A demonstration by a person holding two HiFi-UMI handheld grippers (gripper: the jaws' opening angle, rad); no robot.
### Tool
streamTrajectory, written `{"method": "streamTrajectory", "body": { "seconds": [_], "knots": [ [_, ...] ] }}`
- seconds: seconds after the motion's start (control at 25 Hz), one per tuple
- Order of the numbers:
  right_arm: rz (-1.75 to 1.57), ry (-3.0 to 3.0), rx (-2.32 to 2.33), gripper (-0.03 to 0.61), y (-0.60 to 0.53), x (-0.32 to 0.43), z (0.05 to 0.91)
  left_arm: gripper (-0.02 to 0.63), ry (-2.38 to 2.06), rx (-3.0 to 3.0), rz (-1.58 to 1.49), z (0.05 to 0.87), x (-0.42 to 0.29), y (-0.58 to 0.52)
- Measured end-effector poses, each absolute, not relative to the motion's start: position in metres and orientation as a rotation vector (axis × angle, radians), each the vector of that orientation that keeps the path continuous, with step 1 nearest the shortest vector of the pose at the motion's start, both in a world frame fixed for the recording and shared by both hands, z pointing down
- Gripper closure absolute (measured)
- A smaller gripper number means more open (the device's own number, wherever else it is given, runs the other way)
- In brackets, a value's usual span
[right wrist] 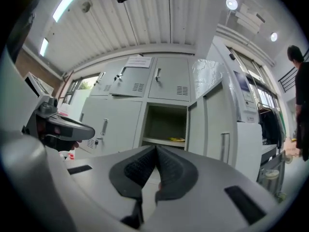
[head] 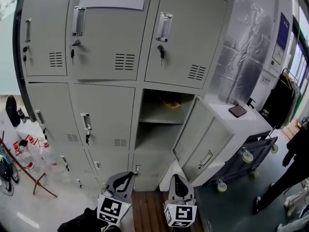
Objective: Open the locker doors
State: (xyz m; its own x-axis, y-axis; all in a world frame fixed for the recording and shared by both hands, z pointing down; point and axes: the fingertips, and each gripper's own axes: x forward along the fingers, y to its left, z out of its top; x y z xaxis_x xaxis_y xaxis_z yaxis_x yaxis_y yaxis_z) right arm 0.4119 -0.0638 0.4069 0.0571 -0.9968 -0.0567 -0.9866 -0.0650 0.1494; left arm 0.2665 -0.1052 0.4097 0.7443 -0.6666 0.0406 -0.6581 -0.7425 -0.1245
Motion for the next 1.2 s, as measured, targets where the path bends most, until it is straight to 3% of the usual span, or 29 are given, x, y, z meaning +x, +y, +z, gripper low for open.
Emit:
{"method": "streamTrajectory", "body": {
  "seconds": [0.44,1.2],
  "knots": [
    [-0.178,-2.347,2.022,0.561,-0.067,0.327,0.426,0.588,1.340,-2.732,-0.149,0.417,0.191,-0.088],
    [-0.171,-2.511,1.836,0.561,-0.086,0.273,0.428,0.588,1.530,-2.654,-0.125,0.415,0.143,-0.090]
  ]
}}
